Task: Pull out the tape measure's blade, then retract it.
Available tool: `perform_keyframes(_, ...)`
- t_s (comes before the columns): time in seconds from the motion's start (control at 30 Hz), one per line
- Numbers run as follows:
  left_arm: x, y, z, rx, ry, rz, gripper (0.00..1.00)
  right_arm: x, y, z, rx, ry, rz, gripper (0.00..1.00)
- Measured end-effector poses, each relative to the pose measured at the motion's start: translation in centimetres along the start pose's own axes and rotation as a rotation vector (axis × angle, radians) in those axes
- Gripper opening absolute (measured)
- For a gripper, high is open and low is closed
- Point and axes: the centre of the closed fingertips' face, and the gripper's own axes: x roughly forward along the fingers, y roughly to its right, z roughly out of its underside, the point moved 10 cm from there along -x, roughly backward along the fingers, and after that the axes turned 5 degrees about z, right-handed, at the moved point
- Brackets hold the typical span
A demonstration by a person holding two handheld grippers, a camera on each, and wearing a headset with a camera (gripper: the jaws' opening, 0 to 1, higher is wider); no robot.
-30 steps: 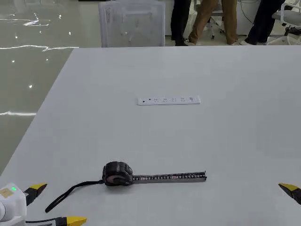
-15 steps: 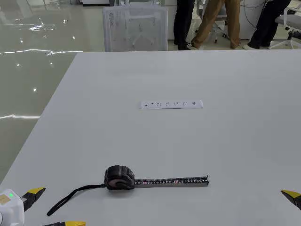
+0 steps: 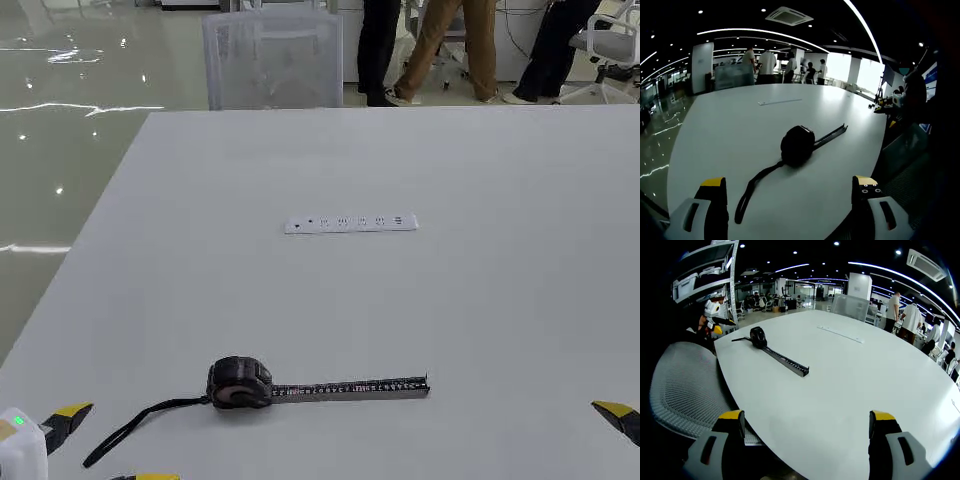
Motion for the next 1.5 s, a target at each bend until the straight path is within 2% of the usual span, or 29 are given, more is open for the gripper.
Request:
perform_keyframes(0.17, 0.0, 0.1, -0.4, -0.002, 0.002, -0.005, 1.00, 0.0, 0.1, -0.3, -0.001, 0.009, -0.002, 1.00)
perform_keyframes(0.37, 0.0, 0.0, -1.1, -0.021, 0.006, -0.037, 1.00, 0.1, 0.6, -0.6, -0.032, -0.013, -0.010, 1.00)
perform_keyframes(0.47, 0.4, 0.3, -1.9, -0.034, 0.032, -0.046, 1.00, 0.2, 1.3, -1.0, -0.044, -0.020, -0.011, 1.00)
perform_keyframes(0.73, 3.4, 1.5, -4.3, -0.070, 0.060, -0.070, 1.00, 0.4, 2.5, -3.0, -0.107, -0.041, -0.039, 1.00)
perform_keyframes(0.87, 5.4, 2.3, -5.0, -0.065, 0.051, -0.061, 1.00, 1.5, 2.8, -4.0, -0.152, -0.056, -0.080, 1.00)
perform_keyframes(0.97, 6.7, 2.6, -5.3, -0.079, 0.050, -0.077, 1.00, 2.6, 2.8, -4.7, -0.204, -0.079, -0.128, 1.00)
perform_keyframes(1.03, 7.8, 2.8, -5.4, -0.086, 0.051, -0.094, 1.00, 3.4, 2.8, -5.4, -0.244, -0.094, -0.169, 1.00)
perform_keyframes(1.13, 9.2, 2.5, -5.4, -0.078, 0.060, -0.135, 1.00, 4.9, 3.3, -6.3, -0.303, -0.106, -0.199, 1.00)
perform_keyframes(1.17, 9.5, 2.4, -5.4, -0.077, 0.060, -0.163, 1.00, 5.4, 3.4, -6.7, -0.324, -0.115, -0.217, 1.00)
perform_keyframes(1.23, 9.9, 2.2, -5.2, -0.084, 0.061, -0.198, 1.00, 6.2, 3.7, -7.4, -0.349, -0.113, -0.231, 0.98)
perform_keyframes(1.3, 10.3, 1.9, -5.0, -0.131, 0.081, -0.242, 1.00, 7.3, 4.1, -8.2, -0.380, -0.116, -0.250, 0.96)
perform_keyframes(1.4, 11.0, 1.9, -4.5, -0.154, 0.089, -0.259, 1.00, 8.7, 4.4, -9.1, -0.418, -0.118, -0.269, 0.93)
perform_keyframes(1.5, 11.8, 2.3, -3.9, -0.186, 0.082, -0.269, 1.00, 10.2, 4.1, -10.0, -0.459, -0.116, -0.315, 0.87)
